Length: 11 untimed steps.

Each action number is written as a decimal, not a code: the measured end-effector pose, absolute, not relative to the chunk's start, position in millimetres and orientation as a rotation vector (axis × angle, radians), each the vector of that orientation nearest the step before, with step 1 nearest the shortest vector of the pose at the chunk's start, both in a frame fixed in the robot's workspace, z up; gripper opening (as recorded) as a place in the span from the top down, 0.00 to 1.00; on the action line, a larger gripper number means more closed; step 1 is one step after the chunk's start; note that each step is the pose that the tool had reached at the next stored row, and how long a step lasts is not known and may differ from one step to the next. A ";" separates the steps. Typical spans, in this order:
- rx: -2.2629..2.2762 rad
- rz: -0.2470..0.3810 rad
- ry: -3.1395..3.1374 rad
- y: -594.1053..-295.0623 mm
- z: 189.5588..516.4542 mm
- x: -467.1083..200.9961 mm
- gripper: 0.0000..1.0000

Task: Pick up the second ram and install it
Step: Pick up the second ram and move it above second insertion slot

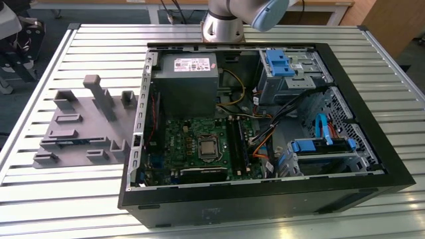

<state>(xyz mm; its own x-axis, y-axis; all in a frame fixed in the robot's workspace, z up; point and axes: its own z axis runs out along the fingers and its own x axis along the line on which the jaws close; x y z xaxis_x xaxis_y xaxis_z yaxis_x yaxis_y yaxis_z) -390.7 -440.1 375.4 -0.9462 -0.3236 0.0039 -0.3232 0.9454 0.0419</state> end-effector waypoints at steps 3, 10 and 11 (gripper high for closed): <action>0.528 -0.064 -3.085 -440.2 375.3 -390.6 0.89; 0.536 -0.064 -3.084 -440.1 375.3 -390.6 0.89; 0.546 -0.064 -3.082 -440.1 375.3 -390.6 0.89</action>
